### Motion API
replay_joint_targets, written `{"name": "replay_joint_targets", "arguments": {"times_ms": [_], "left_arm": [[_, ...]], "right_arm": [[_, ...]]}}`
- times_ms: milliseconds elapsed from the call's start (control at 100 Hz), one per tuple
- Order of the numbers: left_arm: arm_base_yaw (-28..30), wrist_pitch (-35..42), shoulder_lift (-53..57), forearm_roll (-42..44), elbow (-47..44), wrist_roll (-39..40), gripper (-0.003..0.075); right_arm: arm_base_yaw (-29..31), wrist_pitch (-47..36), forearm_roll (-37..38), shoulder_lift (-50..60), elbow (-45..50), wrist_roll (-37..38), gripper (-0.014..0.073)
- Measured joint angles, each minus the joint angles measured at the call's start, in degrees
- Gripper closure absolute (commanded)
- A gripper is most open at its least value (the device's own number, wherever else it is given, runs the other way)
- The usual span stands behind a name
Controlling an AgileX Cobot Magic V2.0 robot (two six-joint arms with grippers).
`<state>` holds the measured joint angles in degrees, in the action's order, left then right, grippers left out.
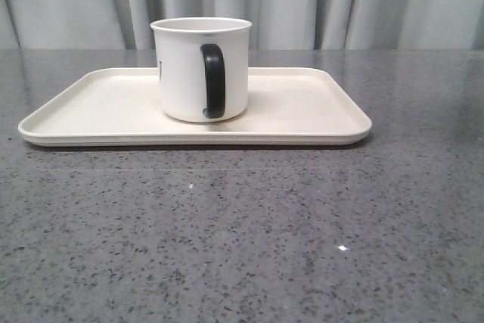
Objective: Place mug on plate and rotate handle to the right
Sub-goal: 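Open the left gripper and lift it out of the mug, then lower the open right gripper into the mug's rim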
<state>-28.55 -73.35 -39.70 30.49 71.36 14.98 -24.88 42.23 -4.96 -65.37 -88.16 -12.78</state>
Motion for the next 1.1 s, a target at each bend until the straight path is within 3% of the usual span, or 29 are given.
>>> {"name": "replay_joint_targets", "arguments": {"times_ms": [190,480,1100], "left_arm": [[0.0,0.0,0.0,0.0,0.0,0.0,0.074],[0.0,0.0,0.0,0.0,0.0,0.0,0.074],[0.0,0.0,0.0,-0.2,0.0,0.0,0.0741]], "right_arm": [[-4.6,4.0,-0.3,-9.1,-1.5,-0.3,0.0158],[-5.2,5.9,-2.9,-18.6,-1.5,-0.4,0.0158],[-5.3,6.4,-12.1,-26.3,-1.5,-0.4,0.0158]]}}
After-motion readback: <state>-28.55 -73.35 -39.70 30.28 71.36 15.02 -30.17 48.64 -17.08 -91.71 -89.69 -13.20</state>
